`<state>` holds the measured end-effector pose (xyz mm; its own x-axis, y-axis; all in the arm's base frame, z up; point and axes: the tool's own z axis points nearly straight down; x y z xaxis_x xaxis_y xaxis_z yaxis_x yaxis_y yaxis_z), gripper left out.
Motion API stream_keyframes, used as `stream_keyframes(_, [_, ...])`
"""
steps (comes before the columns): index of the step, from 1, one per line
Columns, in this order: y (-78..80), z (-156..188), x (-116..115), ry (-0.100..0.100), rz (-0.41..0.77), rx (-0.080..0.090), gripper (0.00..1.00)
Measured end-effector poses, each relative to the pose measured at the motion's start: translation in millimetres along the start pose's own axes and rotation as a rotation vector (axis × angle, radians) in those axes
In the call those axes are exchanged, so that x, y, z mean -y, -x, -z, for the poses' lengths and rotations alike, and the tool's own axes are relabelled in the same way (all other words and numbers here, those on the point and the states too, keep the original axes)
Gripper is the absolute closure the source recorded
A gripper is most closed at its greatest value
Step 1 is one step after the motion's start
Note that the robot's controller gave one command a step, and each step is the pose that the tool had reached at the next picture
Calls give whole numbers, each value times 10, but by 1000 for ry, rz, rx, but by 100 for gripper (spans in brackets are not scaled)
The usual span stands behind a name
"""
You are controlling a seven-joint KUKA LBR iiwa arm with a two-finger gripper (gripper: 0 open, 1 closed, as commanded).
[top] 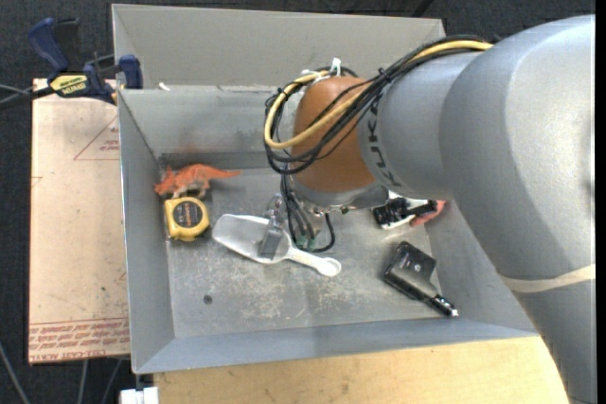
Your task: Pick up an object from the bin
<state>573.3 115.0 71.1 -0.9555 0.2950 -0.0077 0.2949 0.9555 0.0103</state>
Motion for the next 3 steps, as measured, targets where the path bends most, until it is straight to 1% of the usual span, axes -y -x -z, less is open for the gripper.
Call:
stream_keyframes(1, [48,-1,-42,-1,32,0,100])
stream_keyframes(3, [102,-1,-77,1,39,1,100])
